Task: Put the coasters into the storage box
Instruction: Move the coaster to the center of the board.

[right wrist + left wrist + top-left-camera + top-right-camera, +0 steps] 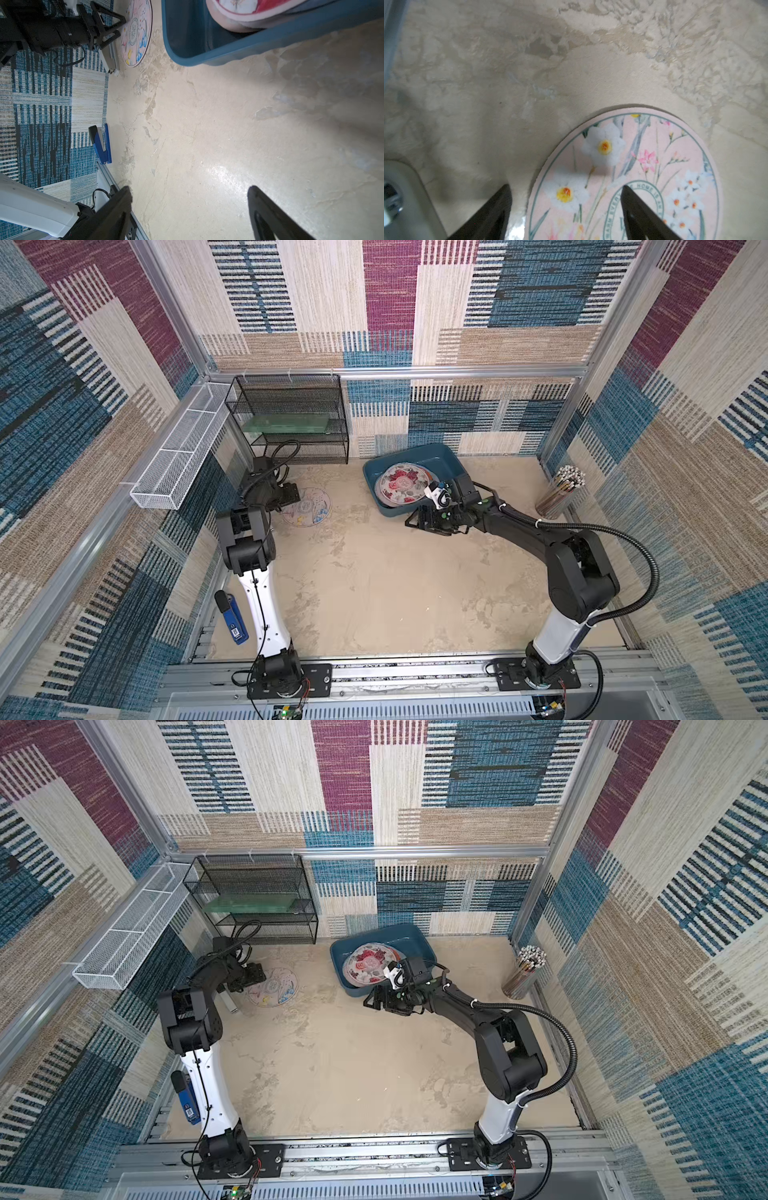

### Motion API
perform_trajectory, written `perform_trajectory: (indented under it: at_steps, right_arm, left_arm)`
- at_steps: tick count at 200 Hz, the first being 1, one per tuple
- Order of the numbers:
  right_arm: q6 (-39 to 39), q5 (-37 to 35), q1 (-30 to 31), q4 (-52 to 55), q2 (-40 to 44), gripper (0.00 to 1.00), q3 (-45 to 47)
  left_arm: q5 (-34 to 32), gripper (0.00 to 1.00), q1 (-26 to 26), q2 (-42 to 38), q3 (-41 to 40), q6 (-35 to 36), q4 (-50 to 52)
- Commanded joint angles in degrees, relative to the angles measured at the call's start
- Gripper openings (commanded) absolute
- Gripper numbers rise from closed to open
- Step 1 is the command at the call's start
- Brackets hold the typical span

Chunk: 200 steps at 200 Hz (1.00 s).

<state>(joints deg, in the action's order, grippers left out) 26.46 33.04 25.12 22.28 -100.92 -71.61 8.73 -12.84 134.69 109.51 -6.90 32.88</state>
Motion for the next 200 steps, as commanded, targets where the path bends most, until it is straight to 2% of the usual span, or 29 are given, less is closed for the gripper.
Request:
perform_trajectory:
  at_steps: [1, 44, 92, 140, 169, 200]
  right_arm:
    - [-0.53, -0.07, 0.06, 0.39, 0.2, 0.9, -0.32]
    - [-0.35, -0.52, -0.13, 0.46, 0.55, 0.9, -0.19]
    - [-0.7, -0.43, -0.52, 0.63, 0.23, 0.9, -0.91]
    - [-1.18, 0.26, -0.8, 0.66, -0.47, 0.9, -1.4]
    - [-1.67, 0.27, -0.86, 1.09, -0.72, 0.9, -2.03]
    - [-1.67, 0.43, -0.87, 0.98, -0.39, 0.9, -1.73]
  left_arm:
    - [4.62, 0.8, 0.42, 1.28, 0.75, 0.28, 5.26]
    - [9.1, 0.78, 2.67, -0.56, -1.1, 2.46, 9.12]
    - [13.46, 0.77, 5.07, -4.05, -6.72, 3.81, 13.15]
    - [15.58, 0.77, 11.63, -5.72, -9.54, 5.2, 18.31]
    - [14.24, 0.74, 15.41, -7.03, -10.98, 6.27, 23.11]
    - [6.87, 0.73, 15.19, -13.83, -14.81, 5.16, 20.51]
